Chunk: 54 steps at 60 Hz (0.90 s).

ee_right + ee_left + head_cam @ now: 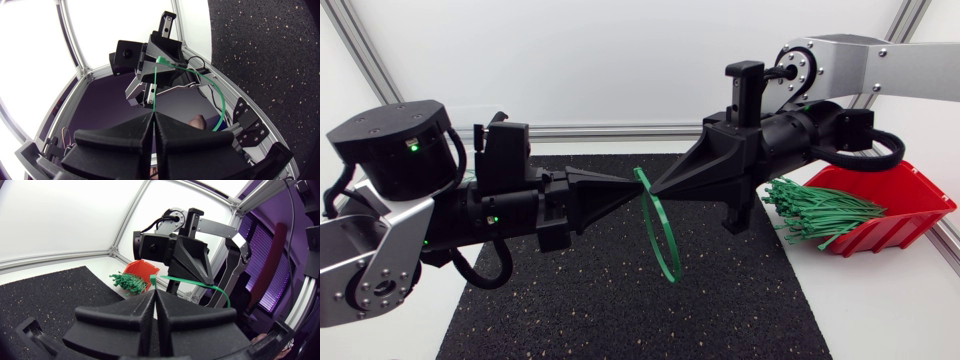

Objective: Take a green cable tie from the red box, thread the tail through the head to close it, then place it in the transparent bin on the left.

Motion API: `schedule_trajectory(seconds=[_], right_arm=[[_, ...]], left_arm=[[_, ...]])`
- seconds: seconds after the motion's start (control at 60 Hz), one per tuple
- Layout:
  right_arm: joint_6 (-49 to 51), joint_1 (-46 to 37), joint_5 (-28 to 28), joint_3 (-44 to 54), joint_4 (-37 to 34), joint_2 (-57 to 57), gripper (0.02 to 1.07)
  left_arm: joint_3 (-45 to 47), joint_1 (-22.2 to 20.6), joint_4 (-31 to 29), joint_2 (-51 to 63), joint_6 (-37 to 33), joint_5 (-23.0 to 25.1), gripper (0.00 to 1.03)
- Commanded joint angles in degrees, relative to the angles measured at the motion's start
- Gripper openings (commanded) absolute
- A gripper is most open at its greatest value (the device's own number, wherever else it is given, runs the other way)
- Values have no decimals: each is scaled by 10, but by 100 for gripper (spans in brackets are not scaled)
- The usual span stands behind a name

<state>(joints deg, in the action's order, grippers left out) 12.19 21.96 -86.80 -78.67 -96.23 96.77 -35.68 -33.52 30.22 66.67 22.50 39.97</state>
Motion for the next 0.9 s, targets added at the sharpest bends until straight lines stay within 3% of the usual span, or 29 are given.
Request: schedule_trajectory(seconds=[0.0, 0.883], right_arm=[[6, -4, -27, 15, -92, 6, 8], [6, -6, -26, 15, -88, -2, 8]], left_arm=[[-14, -3, -1, -8, 10, -2, 4], [-11, -7, -9, -6, 7, -4, 4]])
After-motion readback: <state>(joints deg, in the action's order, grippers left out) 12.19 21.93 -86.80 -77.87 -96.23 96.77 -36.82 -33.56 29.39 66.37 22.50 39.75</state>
